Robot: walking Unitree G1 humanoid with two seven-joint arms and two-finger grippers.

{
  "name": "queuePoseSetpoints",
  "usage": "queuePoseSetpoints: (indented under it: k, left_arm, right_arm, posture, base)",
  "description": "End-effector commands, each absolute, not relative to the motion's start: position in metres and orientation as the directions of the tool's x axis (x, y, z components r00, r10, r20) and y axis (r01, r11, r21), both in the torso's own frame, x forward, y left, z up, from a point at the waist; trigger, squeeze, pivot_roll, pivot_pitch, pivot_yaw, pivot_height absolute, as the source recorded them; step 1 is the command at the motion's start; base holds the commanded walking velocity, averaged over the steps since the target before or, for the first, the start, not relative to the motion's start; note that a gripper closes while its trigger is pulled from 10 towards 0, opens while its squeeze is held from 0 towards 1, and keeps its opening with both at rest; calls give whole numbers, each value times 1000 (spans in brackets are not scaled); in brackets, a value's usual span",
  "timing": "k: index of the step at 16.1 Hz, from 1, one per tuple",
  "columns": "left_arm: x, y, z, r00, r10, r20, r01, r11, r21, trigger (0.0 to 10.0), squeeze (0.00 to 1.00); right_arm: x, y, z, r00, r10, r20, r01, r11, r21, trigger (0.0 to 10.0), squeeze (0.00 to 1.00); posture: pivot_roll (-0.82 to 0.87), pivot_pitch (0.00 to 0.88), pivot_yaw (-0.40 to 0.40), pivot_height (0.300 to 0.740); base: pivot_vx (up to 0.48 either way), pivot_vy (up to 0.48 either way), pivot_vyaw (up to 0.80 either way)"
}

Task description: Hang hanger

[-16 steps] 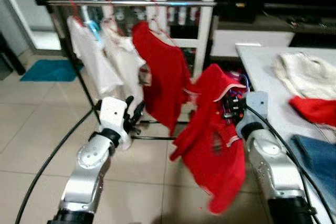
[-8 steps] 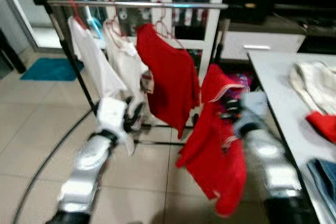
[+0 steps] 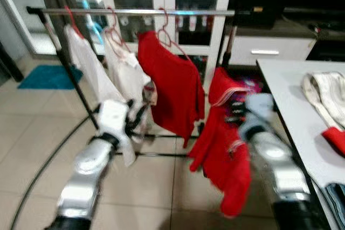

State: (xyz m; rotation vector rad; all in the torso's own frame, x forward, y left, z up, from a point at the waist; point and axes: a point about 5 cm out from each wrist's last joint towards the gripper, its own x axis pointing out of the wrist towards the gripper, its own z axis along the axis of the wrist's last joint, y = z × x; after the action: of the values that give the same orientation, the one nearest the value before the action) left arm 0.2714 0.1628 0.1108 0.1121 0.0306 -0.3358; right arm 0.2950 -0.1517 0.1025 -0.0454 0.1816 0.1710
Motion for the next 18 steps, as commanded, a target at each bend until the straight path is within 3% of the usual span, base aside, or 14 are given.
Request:
queuePoseSetpoints:
  k: [1, 10, 12, 18]
  left_arm:
    - [273, 155, 114, 936, -349, -34, 351, 931, 100, 10000, 4]
    - [270, 154, 111, 927, -370, -53, 374, 921, 109, 10000, 4]
    - [270, 153, 111, 925, -376, -56, 380, 918, 112, 10000, 4]
    - [270, 151, 110, 918, -391, -65, 396, 911, 115, 10000, 4]
  right_arm:
    - [299, -161, 112, 979, 140, -149, -148, 988, -49, 10000, 0]
    - [298, -142, 113, 946, 271, -180, -298, 944, -144, 10000, 0]
    - [299, -141, 114, 950, 262, -172, -290, 943, -166, 10000, 0]
    - [299, -148, 117, 957, 235, -168, -260, 954, -148, 10000, 0]
  posture:
    - [1, 0, 22, 740]
    - [7, 0, 17, 740]
    - [8, 0, 17, 740]
    - [6, 0, 21, 740]
  base:
    - [352, 0, 0]
    - [355, 0, 0]
    - [356, 0, 800]
    - [356, 0, 0]
